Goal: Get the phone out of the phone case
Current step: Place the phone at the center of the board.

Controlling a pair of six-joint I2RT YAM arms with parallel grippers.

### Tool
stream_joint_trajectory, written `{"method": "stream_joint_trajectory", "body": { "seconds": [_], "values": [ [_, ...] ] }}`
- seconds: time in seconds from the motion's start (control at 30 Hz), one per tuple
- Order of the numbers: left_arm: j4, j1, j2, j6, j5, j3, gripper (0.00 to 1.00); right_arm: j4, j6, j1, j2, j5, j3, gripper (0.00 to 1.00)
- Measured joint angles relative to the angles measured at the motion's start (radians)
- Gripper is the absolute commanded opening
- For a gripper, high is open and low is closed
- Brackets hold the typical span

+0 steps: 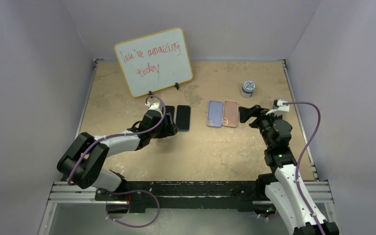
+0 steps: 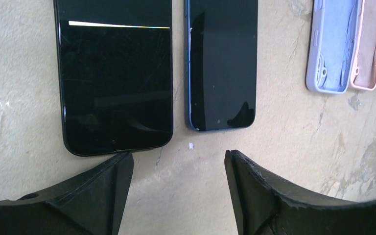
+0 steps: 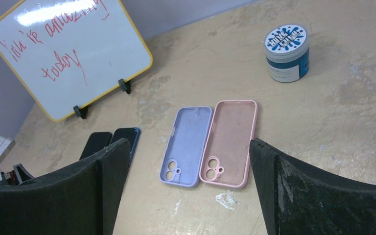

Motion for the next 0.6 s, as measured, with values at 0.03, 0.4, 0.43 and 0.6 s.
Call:
{"method": "stream_joint_trajectory", "body": {
  "seconds": [0.03,0.4,0.43,0.6],
  "values": [
    [0.004,0.0,0.012,0.0,0.0,0.01,0.71,0.0,0.0,0.0,0.0,0.0,0.0,0.91],
    [-0.043,0.074,-0.096,0.039,0.012,0.038,0.74,0.0,0.0,0.0,0.0,0.0,0.0,0.91],
    [-0.043,0.099,-0.117,0.046,0.012,0.045,0.73,0.0,0.0,0.002,0.0,0.0,0.0,0.91],
    [-0.036,0.212,-0.128,0.061,0.033,0.088,0.73,0.0,0.0,0.006,-0.001,0.0,0.0,0.92]
  ]
}}
